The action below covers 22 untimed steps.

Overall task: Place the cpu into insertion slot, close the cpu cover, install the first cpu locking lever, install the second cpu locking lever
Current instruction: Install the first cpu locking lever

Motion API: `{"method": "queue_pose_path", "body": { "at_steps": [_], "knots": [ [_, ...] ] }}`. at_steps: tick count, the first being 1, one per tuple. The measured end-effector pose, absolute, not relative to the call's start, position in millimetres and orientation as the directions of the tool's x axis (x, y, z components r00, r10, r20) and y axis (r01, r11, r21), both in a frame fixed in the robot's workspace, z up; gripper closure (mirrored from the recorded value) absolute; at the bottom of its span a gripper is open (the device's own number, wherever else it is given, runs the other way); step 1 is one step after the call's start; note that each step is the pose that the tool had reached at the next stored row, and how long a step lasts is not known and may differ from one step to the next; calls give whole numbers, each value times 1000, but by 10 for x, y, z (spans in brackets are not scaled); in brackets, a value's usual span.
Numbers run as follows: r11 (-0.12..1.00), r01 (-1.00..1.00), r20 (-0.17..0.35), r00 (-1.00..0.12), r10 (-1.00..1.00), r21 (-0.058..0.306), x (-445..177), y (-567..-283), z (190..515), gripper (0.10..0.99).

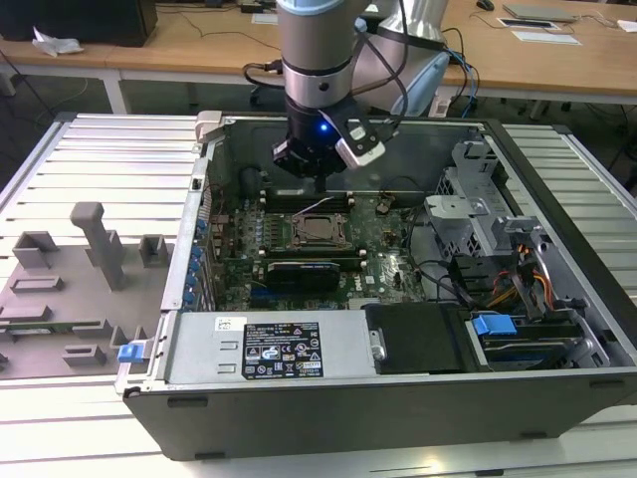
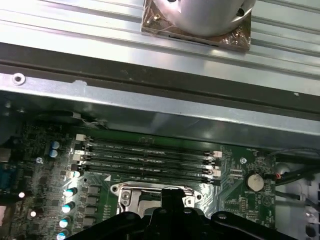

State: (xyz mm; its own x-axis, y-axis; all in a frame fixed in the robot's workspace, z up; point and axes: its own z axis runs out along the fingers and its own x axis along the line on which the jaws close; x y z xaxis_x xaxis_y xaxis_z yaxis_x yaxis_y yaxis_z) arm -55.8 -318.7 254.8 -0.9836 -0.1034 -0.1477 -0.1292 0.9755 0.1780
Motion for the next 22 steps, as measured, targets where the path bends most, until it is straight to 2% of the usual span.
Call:
{"method": "queue_pose_path", "body": {
  "at_steps": [2,5,22],
  "knots": [
    [976,-135,-181,-978,-104,172,-605,-3187,2497,980],
    [976,-135,-181,-978,-103,172,-603,-3183,2341,980],
    [979,-105,-184,-980,-73,172,-530,-3117,2219,980]
  ]
}}
